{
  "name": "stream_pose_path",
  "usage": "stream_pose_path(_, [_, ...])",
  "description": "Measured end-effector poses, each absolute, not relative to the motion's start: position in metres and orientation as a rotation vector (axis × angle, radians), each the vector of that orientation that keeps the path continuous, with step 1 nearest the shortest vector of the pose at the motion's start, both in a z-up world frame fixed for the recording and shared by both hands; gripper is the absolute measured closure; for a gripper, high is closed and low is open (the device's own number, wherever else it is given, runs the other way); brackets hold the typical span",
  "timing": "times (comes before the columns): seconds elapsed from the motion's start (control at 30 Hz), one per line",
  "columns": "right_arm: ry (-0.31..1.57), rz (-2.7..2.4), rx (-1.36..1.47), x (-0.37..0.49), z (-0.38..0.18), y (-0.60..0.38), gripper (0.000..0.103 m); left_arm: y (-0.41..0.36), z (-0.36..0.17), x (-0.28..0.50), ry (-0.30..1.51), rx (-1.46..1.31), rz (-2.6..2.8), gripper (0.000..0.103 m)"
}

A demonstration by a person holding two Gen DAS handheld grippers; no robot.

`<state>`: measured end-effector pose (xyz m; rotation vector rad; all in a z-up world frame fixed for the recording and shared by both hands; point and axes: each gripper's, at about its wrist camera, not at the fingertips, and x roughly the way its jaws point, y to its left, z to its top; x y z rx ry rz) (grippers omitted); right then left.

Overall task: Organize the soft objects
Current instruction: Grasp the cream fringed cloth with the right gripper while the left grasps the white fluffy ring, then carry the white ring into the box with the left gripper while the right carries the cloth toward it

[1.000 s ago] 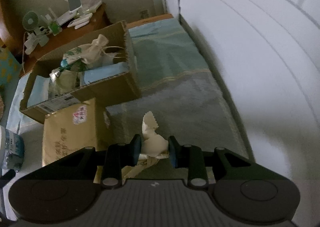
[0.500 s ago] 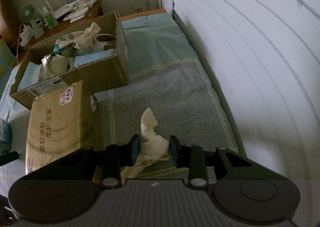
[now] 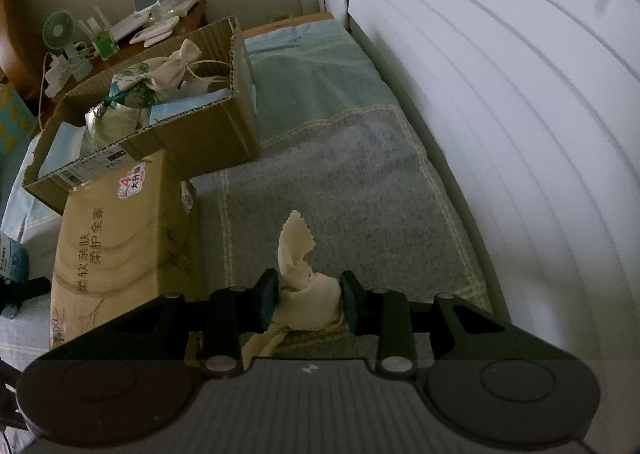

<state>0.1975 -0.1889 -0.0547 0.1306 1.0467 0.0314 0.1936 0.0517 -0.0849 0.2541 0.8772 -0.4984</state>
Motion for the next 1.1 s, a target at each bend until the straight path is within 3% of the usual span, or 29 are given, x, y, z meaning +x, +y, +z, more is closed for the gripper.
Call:
stream_pose_path(0.13, [1.045,0.035,0.120,0.197,-0.055,-0.188,0.064,0.047,-0.082,0.194,0.845,0.260,-0.526,0.032])
stream_pose_path(0.37, [1.043,0.036,0.116,0.198,-0.055,-0.187,0.064,0.040,-0.080,0.199,0.814,0.293,-0.541,0.047])
stream_pose_path(0.43, [1.042,0.036,0.114,0.198,-0.055,-0.187,0.064,0.041,-0.080,0.202,0.815,0.283,-0.556,0.065])
stream_pose_path(0.6, [1.042,0.037,0.103,0.197,-0.055,-0.186,0.064,0.039,-0.079,0.197,0.809,0.304,-0.553,0.076])
stream_pose_path(0.83, [1.042,0.047,0.095,0.194,-0.052,-0.185,0.064,0.050,-0.073,0.174,0.846,0.300,-0.534,0.076])
stream_pose_path(0.9, [1.041,0.055,0.091,0.192,-0.052,-0.185,0.053,0.054,-0.072,0.168,0.851,0.291,-0.525,0.072])
stream_pose_path(1.1, [1.031,0.047,0.061,0.192,-0.058,-0.179,0.050,0.054,-0.076,0.170,0.852,0.287,-0.503,0.068])
